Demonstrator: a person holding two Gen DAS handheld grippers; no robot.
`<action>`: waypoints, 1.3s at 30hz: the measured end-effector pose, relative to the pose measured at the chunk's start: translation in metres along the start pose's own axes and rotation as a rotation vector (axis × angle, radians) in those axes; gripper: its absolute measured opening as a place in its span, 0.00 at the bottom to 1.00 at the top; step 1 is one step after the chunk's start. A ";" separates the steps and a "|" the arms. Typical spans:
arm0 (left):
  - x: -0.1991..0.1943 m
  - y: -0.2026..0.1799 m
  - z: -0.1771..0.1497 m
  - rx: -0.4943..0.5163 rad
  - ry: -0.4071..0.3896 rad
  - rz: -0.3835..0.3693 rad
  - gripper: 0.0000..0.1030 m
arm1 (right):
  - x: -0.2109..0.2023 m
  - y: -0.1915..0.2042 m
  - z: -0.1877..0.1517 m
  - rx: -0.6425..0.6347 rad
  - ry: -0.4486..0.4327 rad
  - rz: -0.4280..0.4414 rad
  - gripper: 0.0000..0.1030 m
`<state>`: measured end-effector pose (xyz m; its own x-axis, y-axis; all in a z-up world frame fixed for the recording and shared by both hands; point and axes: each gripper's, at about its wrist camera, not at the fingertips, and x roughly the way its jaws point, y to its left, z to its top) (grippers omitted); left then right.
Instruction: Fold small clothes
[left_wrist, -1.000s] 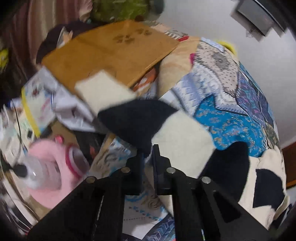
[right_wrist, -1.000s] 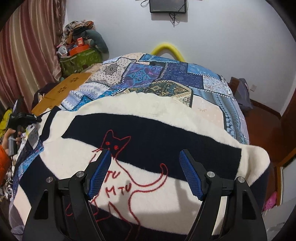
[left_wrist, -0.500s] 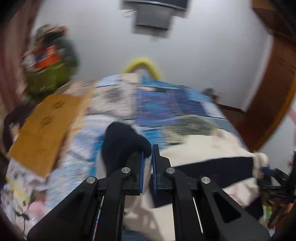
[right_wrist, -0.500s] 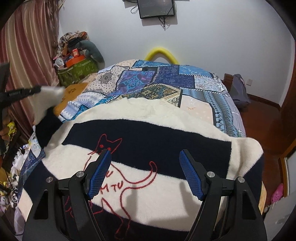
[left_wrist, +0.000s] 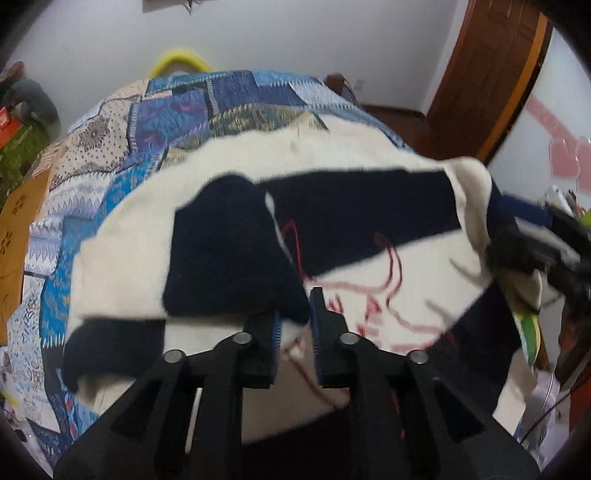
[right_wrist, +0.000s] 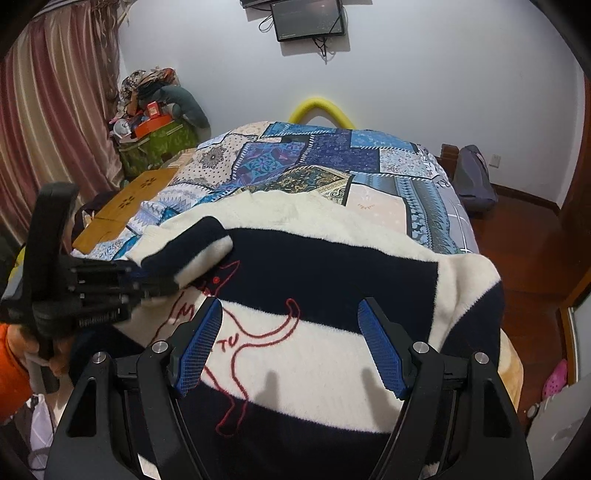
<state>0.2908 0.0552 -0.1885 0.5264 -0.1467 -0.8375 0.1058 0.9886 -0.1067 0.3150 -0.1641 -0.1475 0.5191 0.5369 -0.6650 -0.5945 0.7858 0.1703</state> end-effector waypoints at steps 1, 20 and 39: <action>-0.006 0.001 -0.004 0.008 -0.005 0.012 0.27 | 0.000 0.001 0.000 -0.003 0.000 0.003 0.71; -0.057 0.204 -0.069 -0.326 -0.063 0.278 0.57 | 0.105 0.160 0.042 -0.347 0.107 0.154 0.70; -0.015 0.186 -0.075 -0.279 0.021 0.204 0.57 | 0.144 0.170 0.044 -0.414 0.152 0.059 0.09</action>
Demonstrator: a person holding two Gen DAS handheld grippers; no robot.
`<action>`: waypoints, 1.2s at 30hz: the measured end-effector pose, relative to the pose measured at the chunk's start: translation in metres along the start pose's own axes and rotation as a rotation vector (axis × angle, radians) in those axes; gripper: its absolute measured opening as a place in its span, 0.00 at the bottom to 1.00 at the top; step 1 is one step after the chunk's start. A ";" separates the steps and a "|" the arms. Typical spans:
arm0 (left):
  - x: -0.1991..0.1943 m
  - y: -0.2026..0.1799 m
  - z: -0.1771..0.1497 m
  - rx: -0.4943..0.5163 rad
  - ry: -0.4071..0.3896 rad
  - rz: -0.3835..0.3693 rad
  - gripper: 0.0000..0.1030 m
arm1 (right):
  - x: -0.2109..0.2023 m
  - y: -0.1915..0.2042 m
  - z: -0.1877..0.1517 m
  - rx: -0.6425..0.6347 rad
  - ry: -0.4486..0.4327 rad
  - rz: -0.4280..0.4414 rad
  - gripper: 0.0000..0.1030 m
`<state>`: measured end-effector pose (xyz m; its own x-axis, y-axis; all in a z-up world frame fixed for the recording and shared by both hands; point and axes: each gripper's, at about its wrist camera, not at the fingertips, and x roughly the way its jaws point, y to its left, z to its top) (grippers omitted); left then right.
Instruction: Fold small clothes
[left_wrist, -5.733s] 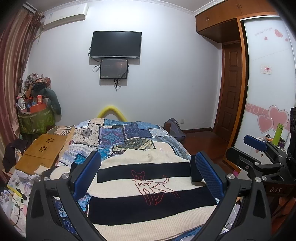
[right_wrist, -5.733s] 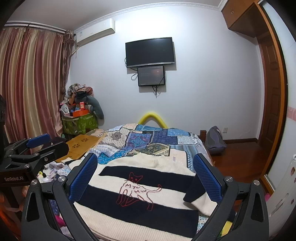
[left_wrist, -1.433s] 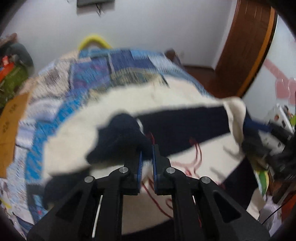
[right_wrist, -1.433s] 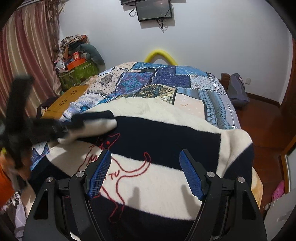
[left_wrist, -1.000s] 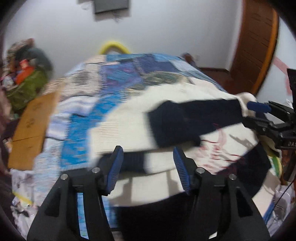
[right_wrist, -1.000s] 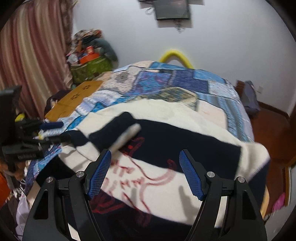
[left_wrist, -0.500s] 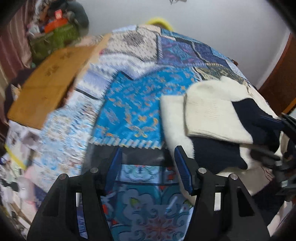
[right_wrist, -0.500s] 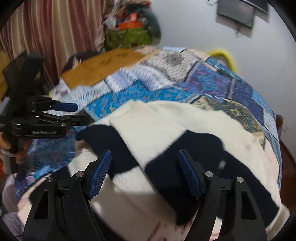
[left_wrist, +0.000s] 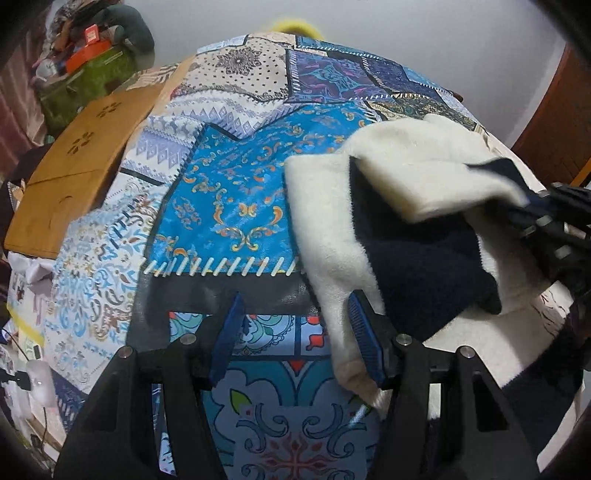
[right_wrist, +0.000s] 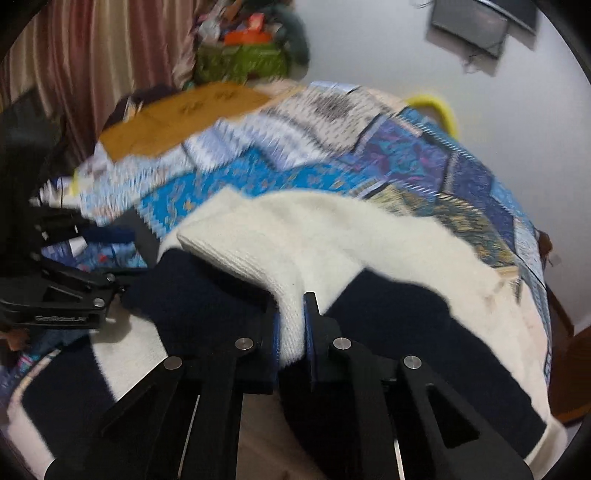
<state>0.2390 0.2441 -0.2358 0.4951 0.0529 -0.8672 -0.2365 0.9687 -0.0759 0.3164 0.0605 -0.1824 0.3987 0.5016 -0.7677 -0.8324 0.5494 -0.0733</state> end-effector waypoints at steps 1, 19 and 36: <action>-0.002 -0.001 0.002 0.004 -0.005 0.005 0.57 | -0.010 -0.006 -0.002 0.027 -0.026 -0.002 0.09; -0.035 -0.032 0.024 0.021 -0.072 0.077 0.57 | -0.112 -0.139 -0.147 0.476 -0.073 -0.169 0.06; -0.035 -0.030 0.023 0.023 -0.081 0.116 0.57 | -0.080 -0.172 -0.175 0.517 0.089 -0.206 0.51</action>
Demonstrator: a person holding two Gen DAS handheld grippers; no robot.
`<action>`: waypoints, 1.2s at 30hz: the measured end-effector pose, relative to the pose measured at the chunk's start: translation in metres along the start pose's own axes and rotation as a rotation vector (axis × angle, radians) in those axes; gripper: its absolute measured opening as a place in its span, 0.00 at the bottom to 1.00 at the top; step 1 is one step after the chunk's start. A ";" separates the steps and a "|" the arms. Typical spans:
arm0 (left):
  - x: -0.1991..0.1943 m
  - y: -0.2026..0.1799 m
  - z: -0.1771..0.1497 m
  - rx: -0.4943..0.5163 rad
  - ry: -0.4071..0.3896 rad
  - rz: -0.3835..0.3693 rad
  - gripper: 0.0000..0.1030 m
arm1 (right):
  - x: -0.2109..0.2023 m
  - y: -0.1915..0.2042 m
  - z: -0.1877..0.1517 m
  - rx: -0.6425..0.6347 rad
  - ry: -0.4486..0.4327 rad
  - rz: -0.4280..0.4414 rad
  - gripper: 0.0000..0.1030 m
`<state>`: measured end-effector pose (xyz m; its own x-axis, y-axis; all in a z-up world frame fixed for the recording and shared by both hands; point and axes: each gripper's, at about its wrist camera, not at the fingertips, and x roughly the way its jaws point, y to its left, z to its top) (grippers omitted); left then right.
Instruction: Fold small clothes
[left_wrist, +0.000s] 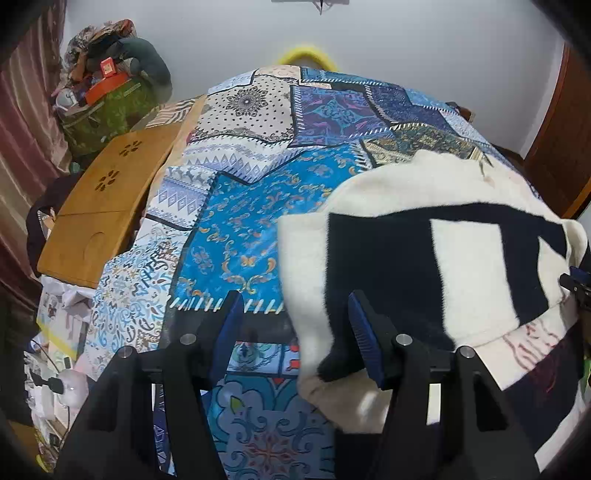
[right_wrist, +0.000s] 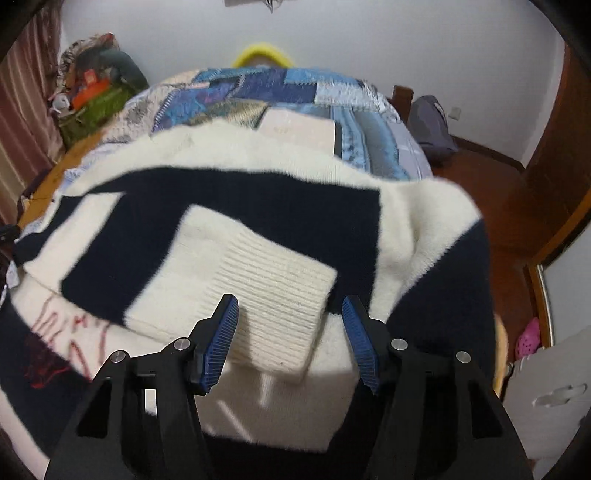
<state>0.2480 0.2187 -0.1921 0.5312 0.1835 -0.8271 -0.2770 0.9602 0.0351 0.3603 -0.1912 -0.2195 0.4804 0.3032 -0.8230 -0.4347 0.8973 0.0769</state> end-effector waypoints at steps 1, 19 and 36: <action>0.000 0.001 -0.001 0.000 0.001 0.001 0.57 | 0.005 -0.004 -0.002 0.025 0.009 0.016 0.38; 0.023 -0.018 0.000 0.029 0.060 -0.034 0.61 | -0.047 -0.029 0.017 -0.004 -0.111 -0.033 0.05; -0.010 -0.038 -0.002 0.097 0.004 0.013 0.65 | -0.093 -0.043 -0.002 -0.005 -0.152 -0.084 0.45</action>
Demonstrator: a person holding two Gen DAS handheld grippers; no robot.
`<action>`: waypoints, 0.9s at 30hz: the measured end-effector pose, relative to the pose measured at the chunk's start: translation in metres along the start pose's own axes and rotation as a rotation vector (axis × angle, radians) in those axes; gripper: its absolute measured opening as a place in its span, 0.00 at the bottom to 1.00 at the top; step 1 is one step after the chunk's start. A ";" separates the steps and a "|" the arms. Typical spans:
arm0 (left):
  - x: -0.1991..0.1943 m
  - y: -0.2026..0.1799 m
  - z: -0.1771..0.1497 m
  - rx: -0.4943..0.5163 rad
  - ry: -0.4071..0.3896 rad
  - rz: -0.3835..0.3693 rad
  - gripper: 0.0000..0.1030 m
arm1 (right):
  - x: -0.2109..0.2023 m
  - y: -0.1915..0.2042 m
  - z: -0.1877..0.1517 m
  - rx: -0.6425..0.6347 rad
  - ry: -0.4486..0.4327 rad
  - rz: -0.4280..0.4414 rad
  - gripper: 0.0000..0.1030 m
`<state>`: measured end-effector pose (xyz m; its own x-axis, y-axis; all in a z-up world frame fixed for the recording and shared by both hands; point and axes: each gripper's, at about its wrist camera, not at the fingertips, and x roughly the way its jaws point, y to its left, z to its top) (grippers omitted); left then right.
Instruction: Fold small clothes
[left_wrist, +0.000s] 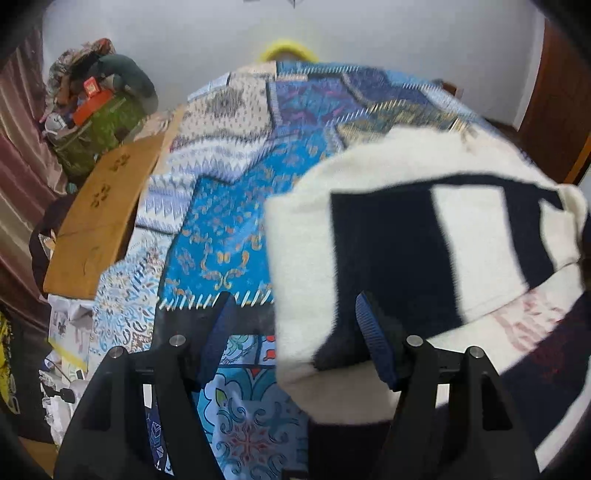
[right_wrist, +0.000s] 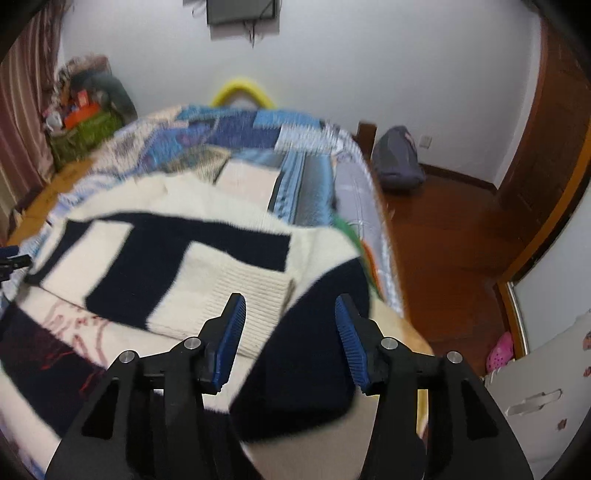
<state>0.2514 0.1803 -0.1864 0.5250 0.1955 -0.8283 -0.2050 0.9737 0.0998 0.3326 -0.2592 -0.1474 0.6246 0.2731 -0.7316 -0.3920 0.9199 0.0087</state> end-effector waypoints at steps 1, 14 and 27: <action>-0.009 -0.003 0.002 -0.001 -0.020 -0.009 0.65 | -0.010 -0.006 -0.001 0.013 -0.014 0.003 0.46; -0.028 -0.077 -0.012 0.039 -0.021 -0.106 0.70 | -0.022 -0.082 -0.099 0.220 0.100 -0.036 0.65; -0.013 -0.099 -0.026 0.068 0.018 -0.106 0.70 | 0.012 -0.106 -0.144 0.459 0.138 0.086 0.15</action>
<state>0.2436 0.0779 -0.2002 0.5256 0.0892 -0.8461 -0.0919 0.9946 0.0478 0.2844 -0.3936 -0.2552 0.4953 0.3427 -0.7983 -0.0809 0.9331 0.3504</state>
